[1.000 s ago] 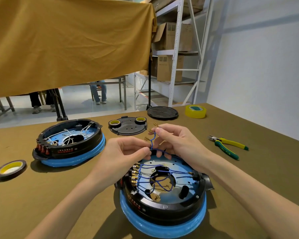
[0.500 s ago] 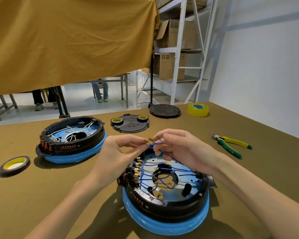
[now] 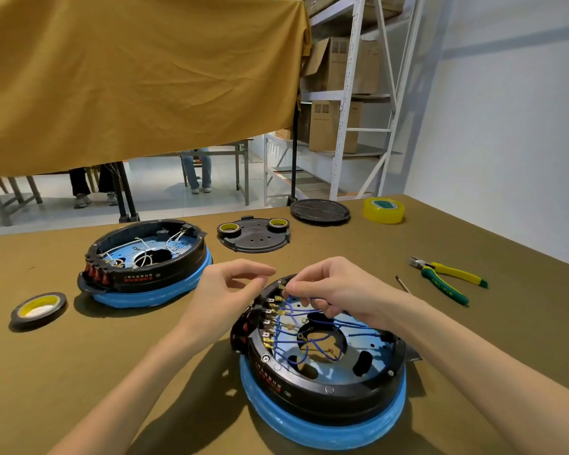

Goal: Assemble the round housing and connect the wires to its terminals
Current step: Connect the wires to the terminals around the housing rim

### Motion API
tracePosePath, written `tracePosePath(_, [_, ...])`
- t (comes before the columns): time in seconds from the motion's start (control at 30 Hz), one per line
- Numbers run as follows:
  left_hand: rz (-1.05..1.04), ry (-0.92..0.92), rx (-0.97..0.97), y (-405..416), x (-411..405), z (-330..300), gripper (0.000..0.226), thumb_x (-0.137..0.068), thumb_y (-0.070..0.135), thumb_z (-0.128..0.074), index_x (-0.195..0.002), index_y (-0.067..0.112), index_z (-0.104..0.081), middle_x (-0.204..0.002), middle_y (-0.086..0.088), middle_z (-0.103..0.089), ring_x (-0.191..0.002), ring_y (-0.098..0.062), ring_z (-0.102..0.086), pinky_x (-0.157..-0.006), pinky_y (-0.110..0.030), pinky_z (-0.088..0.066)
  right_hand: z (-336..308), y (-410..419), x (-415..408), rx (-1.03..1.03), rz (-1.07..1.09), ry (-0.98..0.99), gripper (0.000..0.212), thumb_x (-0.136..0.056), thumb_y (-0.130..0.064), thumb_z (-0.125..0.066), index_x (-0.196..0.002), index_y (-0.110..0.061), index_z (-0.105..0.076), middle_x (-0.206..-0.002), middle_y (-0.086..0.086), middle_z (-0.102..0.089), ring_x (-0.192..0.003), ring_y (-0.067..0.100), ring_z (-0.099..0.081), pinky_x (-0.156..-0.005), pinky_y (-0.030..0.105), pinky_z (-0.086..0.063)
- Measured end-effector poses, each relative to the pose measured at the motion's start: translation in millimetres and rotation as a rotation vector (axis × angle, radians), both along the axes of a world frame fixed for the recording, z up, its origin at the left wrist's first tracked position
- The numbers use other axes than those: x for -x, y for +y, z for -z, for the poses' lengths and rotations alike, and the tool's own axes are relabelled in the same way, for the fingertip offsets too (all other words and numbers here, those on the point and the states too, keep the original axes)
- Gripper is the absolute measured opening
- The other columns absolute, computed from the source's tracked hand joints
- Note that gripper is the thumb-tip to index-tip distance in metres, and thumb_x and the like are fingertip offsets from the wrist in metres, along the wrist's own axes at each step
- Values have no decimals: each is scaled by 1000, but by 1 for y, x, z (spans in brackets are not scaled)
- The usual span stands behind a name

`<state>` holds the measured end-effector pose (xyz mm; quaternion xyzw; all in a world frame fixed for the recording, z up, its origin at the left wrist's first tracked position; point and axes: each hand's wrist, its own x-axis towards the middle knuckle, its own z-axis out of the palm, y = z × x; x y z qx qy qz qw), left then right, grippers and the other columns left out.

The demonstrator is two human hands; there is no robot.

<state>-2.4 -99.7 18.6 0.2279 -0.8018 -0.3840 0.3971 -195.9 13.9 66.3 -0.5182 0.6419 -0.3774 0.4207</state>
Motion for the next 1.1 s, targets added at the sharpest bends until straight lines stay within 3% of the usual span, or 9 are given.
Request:
tracePosePath(0.2, [-77, -5, -216, -4, 6, 25, 22, -104, 22, -57, -110, 34, -73, -104, 23, -74, -103, 9, -65, -77, -8, -51, 11, -16, -5, -172, 10, 133, 15, -95, -23, -72, -99, -10, -78, -65, -3, -60, -49, 9, -42, -44, 20, -29])
tracePosePath(0.3, [-39, 14, -375, -1, 11, 37, 17, -102, 25, -59, -111, 31, -73, -100, 19, -76, -97, 0, -70, -72, -16, -56, 13, -26, -6, -202, 29, 166, 13, -95, -20, -71, -98, -9, -77, -63, -2, -60, -44, 9, -48, -39, 20, -31])
tracePosePath(0.4, [-158, 103, -455, 3, 15, 46, 15, -95, 31, -69, -107, 24, -74, -96, 8, -78, -92, -6, -73, -80, -26, -56, 12, -33, -6, -218, 48, 183, 16, -96, -19, -69, -102, -7, -76, -64, -2, -59, -44, 10, -51, -38, 20, -34])
tracePosePath(0.57, [-225, 209, -454, 10, 14, 50, 17, -90, 33, -76, -86, 16, -78, -81, 2, -79, -78, -13, -75, -69, -27, -55, 14, -34, -4, -234, 49, 153, 15, -96, -18, -69, -104, -7, -75, -65, -2, -58, -45, 11, -53, -40, 20, -36])
tracePosePath(0.7, [-244, 256, -480, 14, 14, 51, 17, -88, 33, -78, -77, 20, -81, -78, 0, -79, -74, -16, -76, -68, -32, -55, 15, -33, -3, -237, 31, 150, 15, -95, -19, -69, -104, -8, -75, -65, -2, -58, -45, 10, -55, -40, 19, -37])
tracePosePath(0.93, [-231, 274, -368, 20, 10, 53, 23, -95, 40, -67, -82, 31, -82, -76, 1, -78, -70, -15, -76, -56, -20, -55, 17, -34, -3, -208, 32, 166, 14, -95, -21, -70, -102, -10, -76, -67, -1, -59, -47, 10, -55, -40, 19, -38])
tracePosePath(1.03, [-216, 278, -338, 25, 9, 54, 31, -97, 48, -58, -80, 38, -82, -77, 2, -79, -72, -12, -76, -61, -19, -57, 18, -34, -4, -168, 41, 221, 13, -95, -21, -71, -98, -10, -77, -65, -2, -60, -46, 11, -55, -39, 19, -36])
tracePosePath(1.1, [-228, 257, -304, 28, 9, 56, 35, -94, 55, -53, -90, 35, -81, -86, 7, -80, -82, -7, -76, -73, -21, -59, 17, -34, -5, -145, 37, 266, 14, -95, -20, -71, -97, -8, -76, -65, -1, -60, -46, 12, -55, -38, 19, -35])
